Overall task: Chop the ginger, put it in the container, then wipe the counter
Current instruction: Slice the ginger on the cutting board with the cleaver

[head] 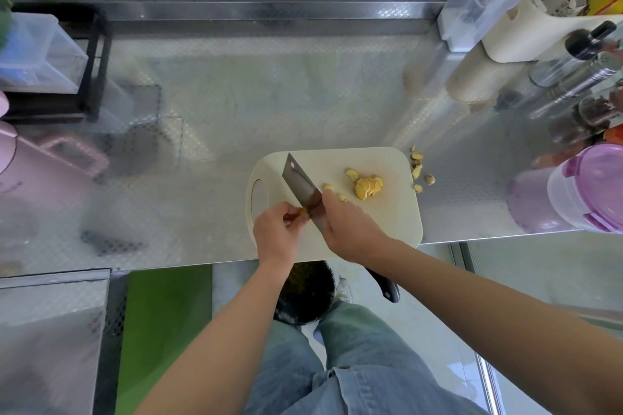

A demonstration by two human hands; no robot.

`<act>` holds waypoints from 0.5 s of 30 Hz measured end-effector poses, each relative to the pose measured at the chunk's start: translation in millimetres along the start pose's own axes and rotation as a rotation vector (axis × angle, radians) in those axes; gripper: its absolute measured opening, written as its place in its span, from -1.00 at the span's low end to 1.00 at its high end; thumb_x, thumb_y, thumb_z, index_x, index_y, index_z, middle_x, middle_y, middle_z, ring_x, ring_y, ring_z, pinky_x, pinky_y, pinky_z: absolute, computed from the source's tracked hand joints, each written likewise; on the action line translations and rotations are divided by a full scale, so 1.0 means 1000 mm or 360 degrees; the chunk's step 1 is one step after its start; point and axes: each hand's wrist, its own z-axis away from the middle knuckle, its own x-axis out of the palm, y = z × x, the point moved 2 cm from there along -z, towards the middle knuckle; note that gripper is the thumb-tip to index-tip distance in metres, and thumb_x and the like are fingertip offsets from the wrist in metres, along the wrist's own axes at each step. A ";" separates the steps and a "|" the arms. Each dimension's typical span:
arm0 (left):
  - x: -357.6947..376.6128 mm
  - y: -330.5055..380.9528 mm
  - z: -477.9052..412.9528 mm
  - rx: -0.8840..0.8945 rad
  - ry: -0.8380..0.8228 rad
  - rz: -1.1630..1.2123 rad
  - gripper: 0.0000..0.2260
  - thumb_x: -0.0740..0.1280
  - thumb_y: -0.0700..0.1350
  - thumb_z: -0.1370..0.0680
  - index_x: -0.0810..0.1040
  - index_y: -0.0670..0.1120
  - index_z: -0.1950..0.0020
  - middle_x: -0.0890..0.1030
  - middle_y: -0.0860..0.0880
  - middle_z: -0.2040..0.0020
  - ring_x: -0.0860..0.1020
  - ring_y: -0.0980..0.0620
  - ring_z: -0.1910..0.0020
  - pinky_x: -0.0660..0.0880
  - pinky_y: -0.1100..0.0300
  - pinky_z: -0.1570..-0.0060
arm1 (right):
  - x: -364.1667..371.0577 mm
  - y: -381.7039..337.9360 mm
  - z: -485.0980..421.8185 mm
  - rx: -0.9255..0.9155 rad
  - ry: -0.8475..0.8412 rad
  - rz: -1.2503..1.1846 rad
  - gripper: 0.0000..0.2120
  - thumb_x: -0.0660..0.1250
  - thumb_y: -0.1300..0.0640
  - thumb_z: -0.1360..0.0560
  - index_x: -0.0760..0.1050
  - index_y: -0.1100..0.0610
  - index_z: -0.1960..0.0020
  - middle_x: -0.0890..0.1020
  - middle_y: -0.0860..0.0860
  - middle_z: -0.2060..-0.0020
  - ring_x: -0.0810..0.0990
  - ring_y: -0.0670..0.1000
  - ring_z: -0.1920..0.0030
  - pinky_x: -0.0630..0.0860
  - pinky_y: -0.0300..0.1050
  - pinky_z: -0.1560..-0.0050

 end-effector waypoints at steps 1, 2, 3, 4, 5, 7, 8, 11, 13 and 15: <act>0.000 0.000 0.000 0.0006 -0.0003 -0.0003 -0.94 0.50 -0.20 -0.41 0.67 -0.16 0.16 0.65 0.02 0.27 0.57 0.13 0.31 0.40 0.46 0.25 | 0.000 0.001 0.004 0.0005 -0.0010 0.0026 -0.86 0.13 0.22 -0.54 0.19 0.13 -0.05 0.42 0.11 0.17 0.43 0.17 0.22 0.29 -0.02 0.29; 0.001 -0.001 0.000 0.0011 -0.0006 -0.0009 -0.94 0.50 -0.20 -0.41 0.67 -0.16 0.16 0.66 0.01 0.27 0.58 0.11 0.30 0.41 0.42 0.23 | 0.000 0.002 0.006 0.0007 -0.0013 0.0041 -0.85 0.12 0.23 -0.53 0.19 0.14 -0.07 0.42 0.11 0.18 0.41 0.17 0.23 0.28 -0.02 0.29; 0.001 -0.001 0.000 0.0009 -0.0006 -0.0016 -0.94 0.50 -0.20 -0.42 0.67 -0.16 0.15 0.66 0.01 0.26 0.58 0.11 0.29 0.41 0.41 0.23 | 0.000 0.000 0.004 -0.0003 -0.0003 0.0041 -0.85 0.12 0.24 -0.53 0.19 0.14 -0.07 0.42 0.11 0.18 0.41 0.17 0.23 0.29 -0.02 0.29; 0.000 -0.001 0.000 0.0005 -0.0008 -0.0023 -0.94 0.49 -0.19 -0.42 0.67 -0.16 0.15 0.65 0.02 0.26 0.57 0.12 0.29 0.40 0.43 0.23 | -0.001 -0.002 0.000 -0.0020 0.0016 0.0025 -0.86 0.13 0.24 -0.53 0.18 0.14 -0.04 0.43 0.12 0.17 0.41 0.18 0.23 0.30 -0.02 0.29; 0.000 -0.001 0.000 0.0002 -0.0011 -0.0031 -0.94 0.49 -0.19 -0.43 0.67 -0.16 0.15 0.64 0.03 0.27 0.56 0.13 0.30 0.38 0.47 0.24 | -0.001 -0.005 -0.004 -0.0034 0.0031 0.0001 -0.87 0.13 0.23 -0.54 0.18 0.13 -0.02 0.47 0.12 0.15 0.42 0.18 0.22 0.32 -0.02 0.29; 0.000 0.000 -0.001 -0.0014 -0.0008 -0.0040 -0.94 0.49 -0.19 -0.43 0.67 -0.15 0.15 0.61 0.05 0.29 0.54 0.15 0.32 0.38 0.51 0.27 | 0.000 -0.008 -0.012 -0.0047 0.0046 -0.0028 -0.87 0.14 0.23 -0.54 0.17 0.13 0.01 0.51 0.12 0.15 0.44 0.17 0.23 0.32 -0.04 0.32; 0.000 0.000 -0.002 -0.0030 -0.0011 -0.0042 -0.95 0.49 -0.19 -0.43 0.67 -0.15 0.15 0.61 0.05 0.29 0.54 0.16 0.33 0.37 0.51 0.28 | 0.000 -0.009 -0.012 -0.0042 0.0051 -0.0034 -0.86 0.14 0.23 -0.54 0.16 0.12 0.01 0.49 0.11 0.18 0.43 0.17 0.24 0.29 -0.07 0.35; 0.001 -0.001 -0.002 -0.0064 -0.0006 -0.0016 -0.96 0.50 -0.19 -0.42 0.67 -0.13 0.16 0.64 0.03 0.28 0.55 0.15 0.32 0.38 0.49 0.30 | 0.001 -0.005 0.000 -0.0026 0.0052 0.0007 -0.81 0.14 0.26 -0.54 0.19 0.15 -0.11 0.39 0.06 0.21 0.44 0.17 0.20 0.26 -0.06 0.34; 0.002 -0.001 -0.002 -0.0046 -0.0002 -0.0025 -0.96 0.49 -0.19 -0.43 0.67 -0.14 0.16 0.66 0.00 0.27 0.57 0.11 0.31 0.41 0.41 0.27 | 0.003 0.000 0.009 -0.0009 -0.0003 0.0071 -0.74 0.12 0.29 -0.52 0.19 0.18 -0.18 0.39 0.06 0.25 0.44 0.18 0.22 0.27 -0.04 0.32; 0.002 -0.002 -0.001 -0.0020 0.0004 -0.0036 -0.96 0.48 -0.20 -0.44 0.67 -0.15 0.15 0.67 -0.02 0.25 0.58 0.07 0.28 0.45 0.29 0.22 | 0.003 -0.001 0.008 -0.0008 -0.0005 0.0089 -0.74 0.12 0.29 -0.52 0.19 0.19 -0.19 0.39 0.07 0.25 0.41 0.16 0.25 0.27 -0.05 0.32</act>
